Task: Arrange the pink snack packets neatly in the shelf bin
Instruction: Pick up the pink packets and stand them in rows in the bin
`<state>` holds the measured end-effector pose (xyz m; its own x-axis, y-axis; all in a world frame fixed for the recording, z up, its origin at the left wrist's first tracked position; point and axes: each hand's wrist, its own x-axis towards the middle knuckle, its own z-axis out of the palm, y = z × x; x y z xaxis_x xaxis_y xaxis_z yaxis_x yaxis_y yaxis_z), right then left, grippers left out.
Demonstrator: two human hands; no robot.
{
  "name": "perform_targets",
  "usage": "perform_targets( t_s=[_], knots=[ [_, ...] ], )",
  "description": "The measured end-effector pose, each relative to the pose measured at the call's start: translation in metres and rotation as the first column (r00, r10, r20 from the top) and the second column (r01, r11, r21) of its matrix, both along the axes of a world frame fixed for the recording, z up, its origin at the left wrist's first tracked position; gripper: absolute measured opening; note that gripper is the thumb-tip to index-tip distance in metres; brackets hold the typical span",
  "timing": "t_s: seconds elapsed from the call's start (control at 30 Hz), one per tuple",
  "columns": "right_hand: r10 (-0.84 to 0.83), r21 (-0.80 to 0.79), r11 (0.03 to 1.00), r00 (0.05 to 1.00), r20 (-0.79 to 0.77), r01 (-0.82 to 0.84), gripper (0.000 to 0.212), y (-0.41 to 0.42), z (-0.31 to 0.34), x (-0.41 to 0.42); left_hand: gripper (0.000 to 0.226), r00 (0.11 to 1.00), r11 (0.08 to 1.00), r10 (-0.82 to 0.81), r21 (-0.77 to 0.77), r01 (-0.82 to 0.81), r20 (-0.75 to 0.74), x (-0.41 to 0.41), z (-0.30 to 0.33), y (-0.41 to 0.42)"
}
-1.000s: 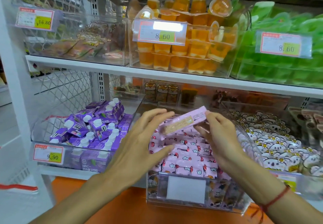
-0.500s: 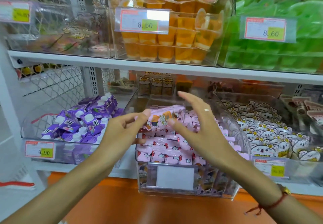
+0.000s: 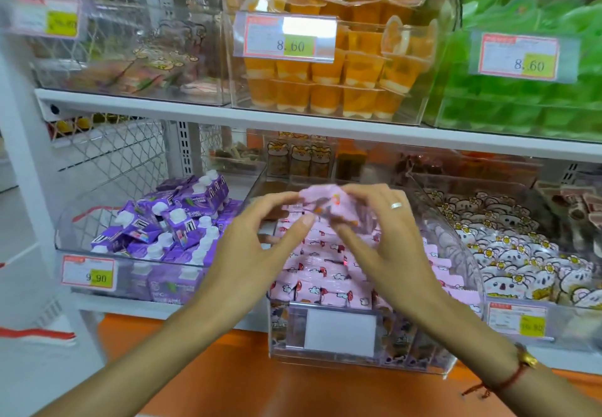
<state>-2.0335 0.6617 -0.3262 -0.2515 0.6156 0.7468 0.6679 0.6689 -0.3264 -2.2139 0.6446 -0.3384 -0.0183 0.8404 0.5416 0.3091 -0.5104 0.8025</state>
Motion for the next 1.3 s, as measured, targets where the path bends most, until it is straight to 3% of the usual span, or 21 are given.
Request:
perform_targets(
  t_s=[0.1,0.23,0.37,0.53,0.83,0.93,1.0,1.13,1.23,1.3],
  knots=[
    [-0.020,-0.148,0.989,0.970,-0.243,-0.016,0.029,0.021,0.007,-0.001,0.038,0.983,0.988,0.154,0.016,-0.154,-0.101,-0.008,-0.009,0.005],
    [-0.099,-0.335,0.942,0.931,-0.350,-0.025,0.042,0.059,0.005,-0.007,0.052,0.985,0.962,0.101,-0.237,-0.133,-0.142,-0.015,-0.021,0.011],
    [-0.144,-0.460,0.888,0.945,-0.294,-0.008,0.059,0.089,-0.006,-0.018,0.035,0.997,0.941,0.014,-0.337,-0.040,-0.079,-0.015,-0.023,0.012],
    [-0.098,-0.519,0.855,0.978,-0.183,-0.012,0.042,0.106,-0.008,-0.026,0.032,0.999,0.929,-0.022,-0.370,0.007,-0.036,-0.018,-0.021,0.012],
    [-0.003,-0.360,0.931,0.986,0.166,0.064,0.032,0.105,0.013,-0.021,0.031,0.999,0.923,-0.037,-0.385,0.026,-0.021,-0.019,-0.020,0.011],
    [0.079,-0.454,0.888,0.952,0.297,0.068,0.009,0.103,-0.003,-0.023,0.032,0.999,0.921,-0.041,-0.389,0.030,-0.020,-0.019,-0.020,0.011],
    [0.073,-0.497,0.860,0.937,0.343,0.115,0.021,0.103,-0.017,-0.023,0.032,0.999,0.919,-0.039,-0.393,0.029,-0.018,-0.020,-0.020,0.011],
    [0.097,-0.567,0.814,0.932,0.349,0.128,0.033,0.105,-0.019,-0.022,0.033,0.999,0.919,-0.036,-0.393,0.027,-0.015,-0.021,-0.021,0.012],
    [0.086,-0.575,0.818,0.985,0.147,0.014,0.033,0.100,-0.015,-0.017,0.032,0.999,0.918,-0.039,-0.396,0.034,-0.006,-0.022,-0.022,0.014],
    [0.083,-0.528,0.849,0.985,0.154,0.011,0.034,0.094,-0.020,-0.015,0.031,0.999,0.920,-0.041,-0.390,0.035,-0.008,-0.022,-0.023,0.015]
  ],
)
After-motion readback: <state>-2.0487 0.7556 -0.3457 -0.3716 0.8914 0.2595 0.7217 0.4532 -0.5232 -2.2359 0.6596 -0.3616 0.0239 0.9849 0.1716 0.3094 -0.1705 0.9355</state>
